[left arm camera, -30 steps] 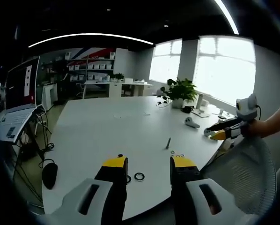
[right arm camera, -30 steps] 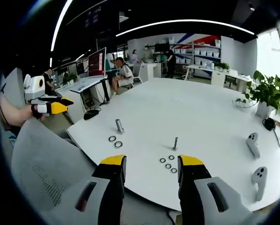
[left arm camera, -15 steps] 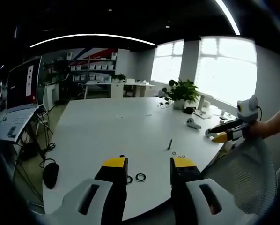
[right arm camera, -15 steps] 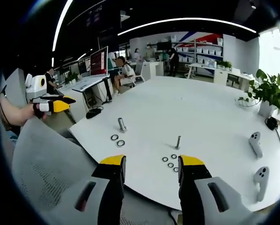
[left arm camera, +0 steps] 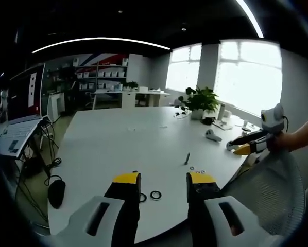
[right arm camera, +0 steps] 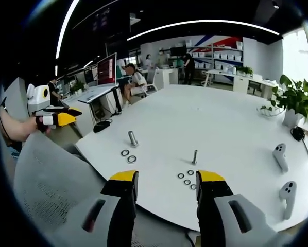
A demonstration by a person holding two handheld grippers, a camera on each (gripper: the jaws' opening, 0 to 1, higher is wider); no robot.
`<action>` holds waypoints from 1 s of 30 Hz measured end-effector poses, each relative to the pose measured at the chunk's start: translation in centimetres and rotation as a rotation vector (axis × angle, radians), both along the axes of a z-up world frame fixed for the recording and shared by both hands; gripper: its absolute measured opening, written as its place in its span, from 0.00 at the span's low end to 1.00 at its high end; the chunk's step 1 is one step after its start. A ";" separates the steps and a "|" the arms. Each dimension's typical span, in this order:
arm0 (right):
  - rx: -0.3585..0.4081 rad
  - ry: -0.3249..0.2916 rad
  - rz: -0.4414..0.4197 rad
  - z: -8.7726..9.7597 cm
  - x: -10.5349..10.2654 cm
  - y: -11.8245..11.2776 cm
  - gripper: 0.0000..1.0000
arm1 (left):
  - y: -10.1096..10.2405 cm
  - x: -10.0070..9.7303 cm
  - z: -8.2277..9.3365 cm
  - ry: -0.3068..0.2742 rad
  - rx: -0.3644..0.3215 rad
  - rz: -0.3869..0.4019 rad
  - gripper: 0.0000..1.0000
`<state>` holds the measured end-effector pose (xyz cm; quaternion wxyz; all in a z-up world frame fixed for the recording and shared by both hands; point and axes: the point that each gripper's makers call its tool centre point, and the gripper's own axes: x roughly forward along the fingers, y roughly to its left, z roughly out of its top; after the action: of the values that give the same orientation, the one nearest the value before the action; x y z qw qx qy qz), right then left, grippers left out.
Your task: Place the washer onto the threaded stud by aligning its center hole with the stud, sliding it down to the base, and recovering from edge contact or off-axis alignment until the washer reaches the visible bottom stop.
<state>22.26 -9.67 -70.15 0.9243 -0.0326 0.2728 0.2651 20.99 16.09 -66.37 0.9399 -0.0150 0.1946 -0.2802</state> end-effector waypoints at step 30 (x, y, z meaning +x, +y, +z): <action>0.037 0.047 0.049 -0.5 -0.8 1.1 0.50 | 1.7 0.2 -1.7 0.065 0.099 0.079 0.34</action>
<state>21.49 -8.56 -70.62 0.9113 -0.0159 0.2885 0.2934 21.21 17.82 -68.09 0.9430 0.0146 0.2377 -0.2325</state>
